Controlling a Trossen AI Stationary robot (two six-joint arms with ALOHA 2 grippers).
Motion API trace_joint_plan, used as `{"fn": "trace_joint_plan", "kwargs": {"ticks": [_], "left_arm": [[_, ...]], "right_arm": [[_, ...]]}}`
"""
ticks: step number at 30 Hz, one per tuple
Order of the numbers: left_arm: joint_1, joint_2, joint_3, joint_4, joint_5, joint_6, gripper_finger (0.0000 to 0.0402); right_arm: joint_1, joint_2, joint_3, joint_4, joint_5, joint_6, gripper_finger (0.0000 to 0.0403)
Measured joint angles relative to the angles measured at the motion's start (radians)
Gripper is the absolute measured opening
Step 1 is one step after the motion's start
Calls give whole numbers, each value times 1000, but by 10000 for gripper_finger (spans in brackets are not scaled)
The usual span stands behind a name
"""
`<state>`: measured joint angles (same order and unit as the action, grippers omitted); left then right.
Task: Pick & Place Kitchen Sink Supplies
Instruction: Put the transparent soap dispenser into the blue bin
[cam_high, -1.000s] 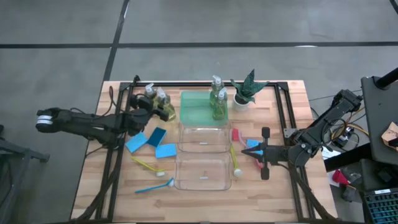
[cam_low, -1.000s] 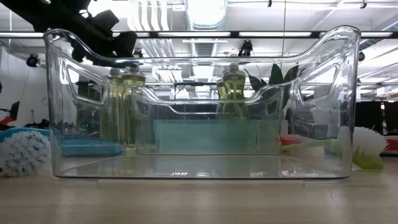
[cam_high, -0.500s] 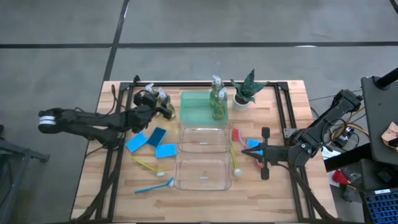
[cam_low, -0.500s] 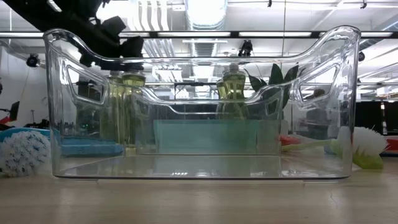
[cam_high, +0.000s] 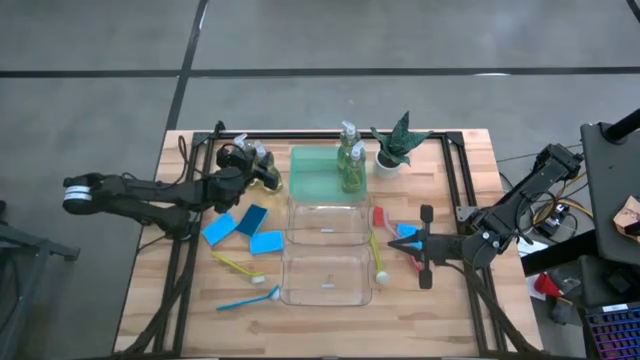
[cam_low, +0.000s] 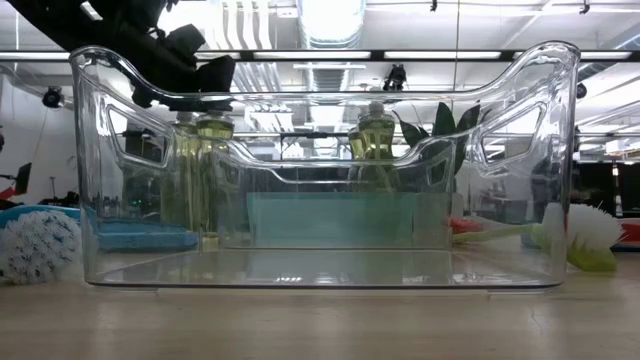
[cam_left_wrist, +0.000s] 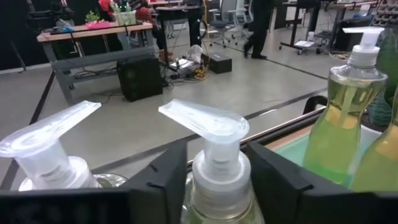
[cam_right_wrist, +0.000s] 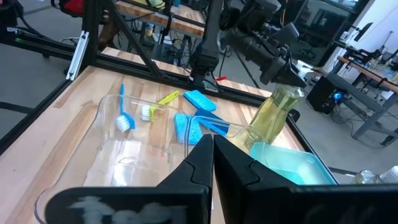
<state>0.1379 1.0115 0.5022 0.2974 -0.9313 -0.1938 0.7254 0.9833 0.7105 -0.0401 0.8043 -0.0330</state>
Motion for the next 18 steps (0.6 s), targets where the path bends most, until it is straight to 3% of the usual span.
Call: {"fn": "trace_joint_plan", "kwargs": {"ticks": [3, 18], "left_arm": [[0, 0, 0, 3, 4, -8, 103], [-2, -6, 72, 29, 62, 90, 101]], "right_arm": [[0, 0, 0, 2, 0, 5, 8], [1, 0, 0, 16, 0, 3, 8]]}}
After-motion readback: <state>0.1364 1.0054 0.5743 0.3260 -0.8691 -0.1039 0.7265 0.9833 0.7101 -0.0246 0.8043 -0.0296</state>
